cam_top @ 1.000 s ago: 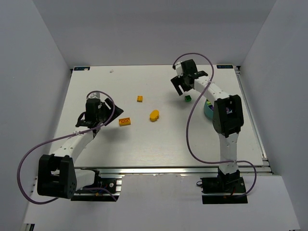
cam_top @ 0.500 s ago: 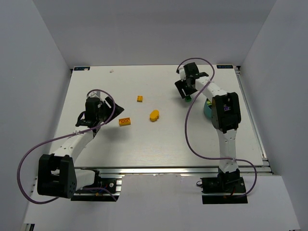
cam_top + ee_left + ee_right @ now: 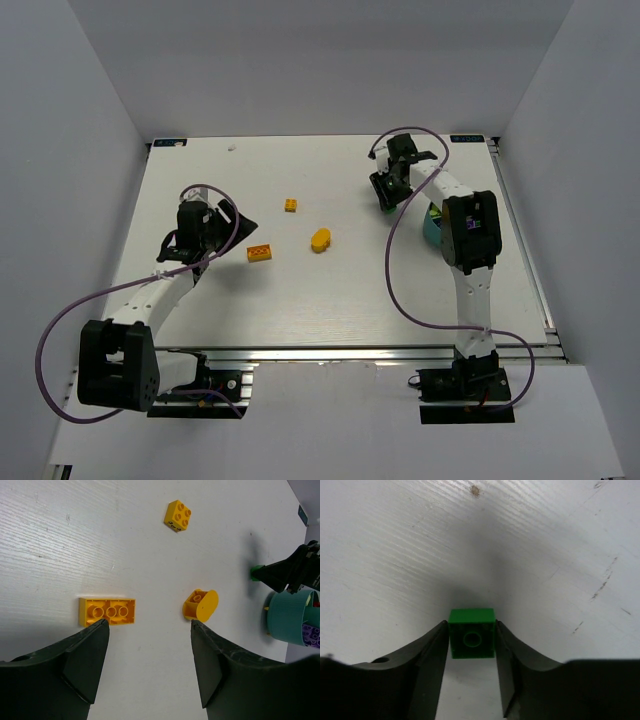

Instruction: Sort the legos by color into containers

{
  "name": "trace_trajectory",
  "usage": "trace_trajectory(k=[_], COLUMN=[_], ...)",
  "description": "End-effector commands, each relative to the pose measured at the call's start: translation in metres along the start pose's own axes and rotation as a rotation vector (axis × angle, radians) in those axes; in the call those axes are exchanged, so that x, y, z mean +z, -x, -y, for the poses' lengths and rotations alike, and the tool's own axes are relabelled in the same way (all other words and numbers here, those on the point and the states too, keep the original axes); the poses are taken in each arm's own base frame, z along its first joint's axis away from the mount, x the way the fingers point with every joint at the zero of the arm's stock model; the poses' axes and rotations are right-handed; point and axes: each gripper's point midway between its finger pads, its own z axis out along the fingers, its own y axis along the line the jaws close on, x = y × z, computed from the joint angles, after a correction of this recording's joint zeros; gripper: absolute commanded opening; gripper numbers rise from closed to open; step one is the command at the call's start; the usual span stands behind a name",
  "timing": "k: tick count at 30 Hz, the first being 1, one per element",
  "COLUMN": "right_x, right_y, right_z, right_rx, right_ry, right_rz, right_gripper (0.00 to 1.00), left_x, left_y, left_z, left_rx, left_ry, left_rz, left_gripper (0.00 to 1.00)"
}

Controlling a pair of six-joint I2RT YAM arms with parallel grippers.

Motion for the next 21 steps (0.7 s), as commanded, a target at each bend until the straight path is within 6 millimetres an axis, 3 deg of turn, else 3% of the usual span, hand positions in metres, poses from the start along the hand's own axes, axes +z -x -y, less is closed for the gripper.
trace_trajectory(k=[1,5,8,9,11,12,14,15,16,17,18,21], right_x=[0.001,-0.003,-0.022,-0.039,-0.066,-0.102,-0.134,-0.17,-0.172,-0.187,-0.211,-0.238], right_y=[-0.001,0.008,0.027,0.036,0.055,0.069,0.074,0.082,0.07,0.073,0.072,0.049], right_z=[-0.002,0.0,-0.006,-0.01,-0.029,-0.03,-0.046,-0.037,-0.036,-0.034,-0.019,0.021], right_rx=[0.011,-0.008,-0.058,-0.075,-0.174,-0.212,-0.31,-0.328,-0.319,-0.341,-0.324,-0.21], right_ry=[0.042,0.05,0.09,0.106,0.221,0.237,0.359,0.331,0.342,0.349,0.303,0.248], right_rz=[-0.008,0.025,0.102,0.148,0.26,0.347,0.474,0.566,0.576,0.634,0.682,0.708], right_gripper=[0.45,0.26,0.06,0.0,0.0,0.0,0.0,0.0,0.0,0.0,0.0,0.0], left_x=[-0.006,-0.009,-0.011,-0.012,-0.012,-0.011,-0.009,-0.008,-0.007,-0.004,-0.003,0.003], left_y=[0.022,0.026,0.031,0.033,0.036,0.036,0.039,0.042,0.042,0.04,0.042,0.04], left_z=[0.016,0.019,0.025,0.027,0.03,0.032,0.035,0.041,0.042,0.041,0.044,0.048], left_rx=[-0.008,-0.023,-0.029,-0.03,-0.037,-0.04,-0.047,-0.043,-0.051,-0.056,-0.057,-0.064], left_ry=[-0.032,-0.039,-0.054,-0.06,-0.073,-0.082,-0.097,-0.126,-0.131,-0.131,-0.144,-0.167], left_rz=[0.064,0.082,0.095,0.104,0.11,0.11,0.114,0.126,0.126,0.117,0.123,0.106], left_gripper=[0.76,0.76,0.76,0.76,0.76,0.76,0.75,0.75,0.75,0.75,0.75,0.75])
